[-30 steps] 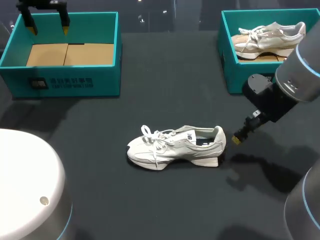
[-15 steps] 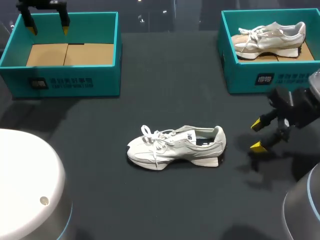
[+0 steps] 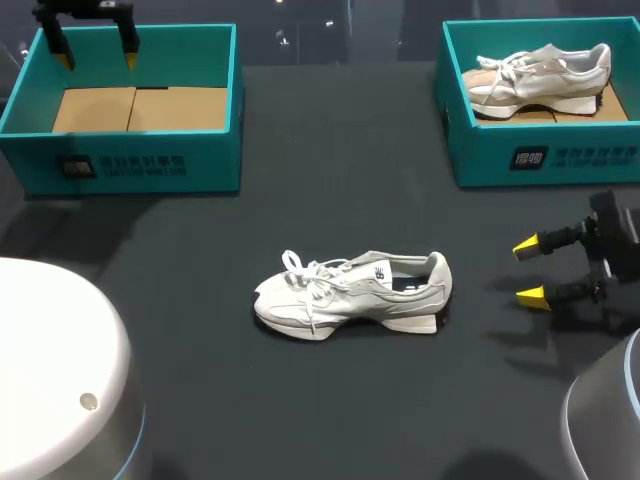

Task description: Take the shoe out of the shoebox, open the shoe tongue, remove and reinsert the insole, then place the shoe into the shoebox

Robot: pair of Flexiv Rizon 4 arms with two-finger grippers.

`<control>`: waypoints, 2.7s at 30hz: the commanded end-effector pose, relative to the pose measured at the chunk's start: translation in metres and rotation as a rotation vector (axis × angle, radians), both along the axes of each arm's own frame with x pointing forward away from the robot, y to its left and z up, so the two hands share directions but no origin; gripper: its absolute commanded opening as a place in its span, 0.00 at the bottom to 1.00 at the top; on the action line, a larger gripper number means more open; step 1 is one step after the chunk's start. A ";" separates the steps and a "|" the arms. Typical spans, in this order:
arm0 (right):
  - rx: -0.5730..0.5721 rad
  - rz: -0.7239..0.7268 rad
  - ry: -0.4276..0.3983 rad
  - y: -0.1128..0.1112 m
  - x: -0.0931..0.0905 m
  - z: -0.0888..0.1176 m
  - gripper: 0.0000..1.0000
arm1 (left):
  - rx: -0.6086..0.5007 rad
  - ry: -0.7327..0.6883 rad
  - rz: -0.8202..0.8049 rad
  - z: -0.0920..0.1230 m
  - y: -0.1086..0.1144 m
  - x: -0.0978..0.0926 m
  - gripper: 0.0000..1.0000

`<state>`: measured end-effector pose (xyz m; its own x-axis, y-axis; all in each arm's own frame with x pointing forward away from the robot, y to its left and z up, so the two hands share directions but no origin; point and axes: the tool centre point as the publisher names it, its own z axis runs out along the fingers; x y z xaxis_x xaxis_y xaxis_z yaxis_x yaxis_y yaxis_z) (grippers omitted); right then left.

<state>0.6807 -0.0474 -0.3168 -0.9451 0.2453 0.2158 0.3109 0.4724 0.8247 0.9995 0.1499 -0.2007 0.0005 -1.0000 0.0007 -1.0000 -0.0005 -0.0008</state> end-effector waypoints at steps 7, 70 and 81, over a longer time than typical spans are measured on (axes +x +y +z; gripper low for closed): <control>0.132 -0.124 -0.079 -0.004 0.006 -0.027 1.00 | 0.001 0.001 0.000 0.001 0.000 0.000 1.00; 0.174 0.066 -0.192 0.100 0.029 -0.083 1.00 | 0.001 0.001 0.000 0.001 0.000 0.000 1.00; 0.179 0.115 -0.182 0.125 0.032 -0.090 1.00 | 0.001 0.001 0.000 0.001 0.000 0.000 1.00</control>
<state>0.7066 0.0693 -0.4024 -0.9911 0.1155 0.0661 0.1015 0.3350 0.9367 0.9995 0.1498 -0.2007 0.0004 -1.0000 0.0008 -1.0000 -0.0004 -0.0008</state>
